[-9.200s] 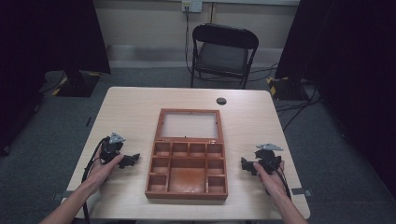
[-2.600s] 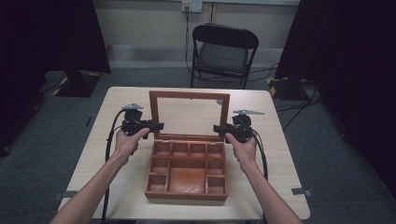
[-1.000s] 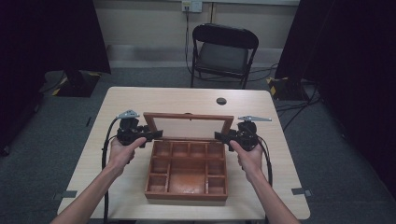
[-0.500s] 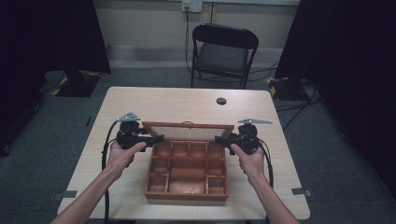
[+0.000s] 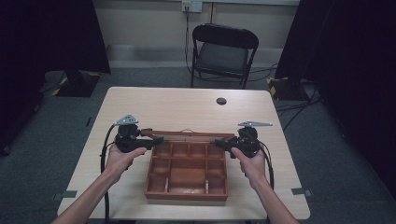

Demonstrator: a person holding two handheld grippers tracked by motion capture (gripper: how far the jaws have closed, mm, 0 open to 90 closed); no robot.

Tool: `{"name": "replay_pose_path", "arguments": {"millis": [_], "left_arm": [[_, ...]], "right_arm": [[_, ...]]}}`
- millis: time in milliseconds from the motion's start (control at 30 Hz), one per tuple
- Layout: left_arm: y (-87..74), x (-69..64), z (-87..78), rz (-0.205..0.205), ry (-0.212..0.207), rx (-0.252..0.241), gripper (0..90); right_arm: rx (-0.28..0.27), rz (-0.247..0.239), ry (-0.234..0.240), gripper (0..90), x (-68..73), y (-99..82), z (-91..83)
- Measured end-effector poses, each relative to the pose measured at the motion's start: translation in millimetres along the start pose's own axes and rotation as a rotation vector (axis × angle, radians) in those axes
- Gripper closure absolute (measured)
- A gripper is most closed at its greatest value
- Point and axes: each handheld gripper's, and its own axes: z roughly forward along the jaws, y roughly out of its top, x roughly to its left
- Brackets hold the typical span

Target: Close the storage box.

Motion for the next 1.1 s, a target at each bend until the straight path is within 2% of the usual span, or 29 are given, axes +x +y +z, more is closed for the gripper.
{"name": "replay_pose_path", "arguments": {"millis": [300, 467, 533, 600, 733, 867, 933, 967, 1033, 1100], "left_arm": [[0.2, -0.3, 0.9, -0.011, -0.009, 0.002, 27.0], [-0.3, 0.4, 1.2, -0.019, -0.015, 0.004, 25.3], [-0.8, 0.7, 1.2, -0.022, -0.019, 0.008, 24.5], [-1.3, 0.7, 1.3, -0.025, -0.021, 0.01, 24.0], [-1.8, 0.7, 1.0, -0.026, -0.02, 0.015, 23.4], [-2.1, 0.5, 0.6, -0.016, -0.023, 0.023, 23.5], [-3.0, -0.1, 0.3, -0.015, -0.024, 0.027, 23.2], [-4.0, -1.1, 0.0, -0.008, -0.022, 0.026, 23.0], [-5.2, -3.4, -1.3, 0.015, -0.009, 0.039, 22.6], [-6.0, -3.8, -1.8, 0.013, -0.015, 0.053, 20.8]], "right_arm": [[-0.004, 0.006, -0.019, 33.5, -7.1, -7.4, -11.1], [0.023, 0.0, -0.05, 34.0, -12.9, -12.1, -15.1], [0.037, 0.015, -0.055, 33.1, -16.0, -12.7, -16.6], [0.041, 0.018, -0.082, 32.9, -17.4, -12.5, -17.6], [0.059, 0.024, -0.088, 33.0, -18.6, -13.6, -16.4], [0.051, 0.024, -0.104, 34.7, -21.4, -12.7, -18.3], [0.053, 0.017, -0.111, 40.0, -24.8, -13.0, -19.3], [0.05, 0.018, -0.119, 39.7, -26.9, -13.4, -19.9], [0.039, 0.031, -0.119, 40.3, -29.7, -13.1, -22.7], [0.018, 0.026, -0.116, 41.0, -29.9, -11.7, -26.5]]}}
